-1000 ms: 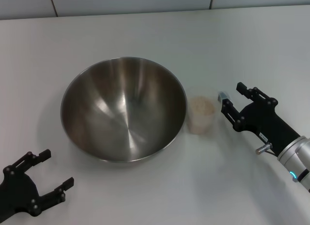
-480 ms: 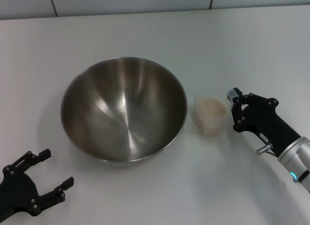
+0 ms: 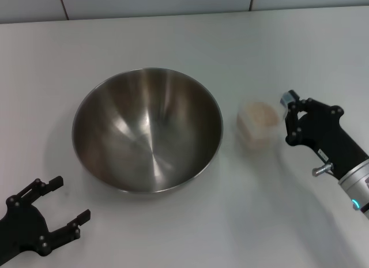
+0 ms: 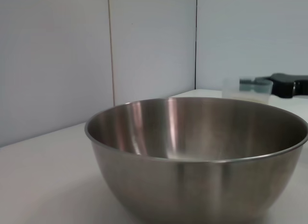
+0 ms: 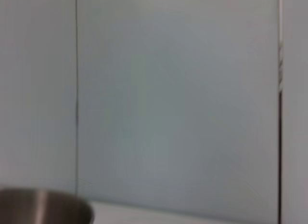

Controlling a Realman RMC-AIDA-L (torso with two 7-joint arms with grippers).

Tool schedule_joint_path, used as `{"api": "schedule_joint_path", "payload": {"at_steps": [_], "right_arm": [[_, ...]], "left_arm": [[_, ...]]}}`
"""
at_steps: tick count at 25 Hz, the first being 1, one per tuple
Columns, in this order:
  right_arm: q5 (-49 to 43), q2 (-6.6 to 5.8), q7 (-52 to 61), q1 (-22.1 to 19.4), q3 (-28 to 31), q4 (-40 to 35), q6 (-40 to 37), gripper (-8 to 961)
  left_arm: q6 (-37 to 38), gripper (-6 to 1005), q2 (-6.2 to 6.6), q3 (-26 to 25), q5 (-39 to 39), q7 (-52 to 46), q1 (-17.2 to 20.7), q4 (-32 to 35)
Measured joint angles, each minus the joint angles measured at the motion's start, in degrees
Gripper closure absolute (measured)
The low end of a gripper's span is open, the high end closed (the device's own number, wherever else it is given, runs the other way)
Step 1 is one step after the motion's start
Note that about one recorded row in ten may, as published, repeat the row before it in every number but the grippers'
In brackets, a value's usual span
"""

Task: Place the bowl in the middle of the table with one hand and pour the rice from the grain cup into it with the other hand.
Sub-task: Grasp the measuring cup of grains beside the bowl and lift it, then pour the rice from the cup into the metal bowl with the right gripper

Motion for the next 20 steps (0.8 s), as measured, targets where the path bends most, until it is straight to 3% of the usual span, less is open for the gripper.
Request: {"api": "schedule_joint_path", "payload": {"at_steps": [9, 16, 17, 20], "right_arm": [[0.0, -0.06, -11.9, 3.2, 3.2, 3.5, -8.1, 936], [-0.5, -0.04, -41.9, 6.9, 3.1, 11.3, -6.3, 936], [-0.6, -0.04, -52.7, 7.4, 2.1, 13.6, -5.6, 936], [-0.7, -0.02, -60.7, 7.6, 0.5, 14.7, -5.4, 936]], "left_arm": [[0.2, 137, -0.27, -0.1, -0.1, 0.0, -0.1, 0.3], [0.7, 137, -0.46, -0.1, -0.4, 0.0, -0.4, 0.1], [0.7, 137, -0.51, -0.1, -0.3, 0.0, -0.5, 0.1], [0.7, 137, -0.52, -0.2, -0.4, 0.0, -0.5, 0.1]]}}
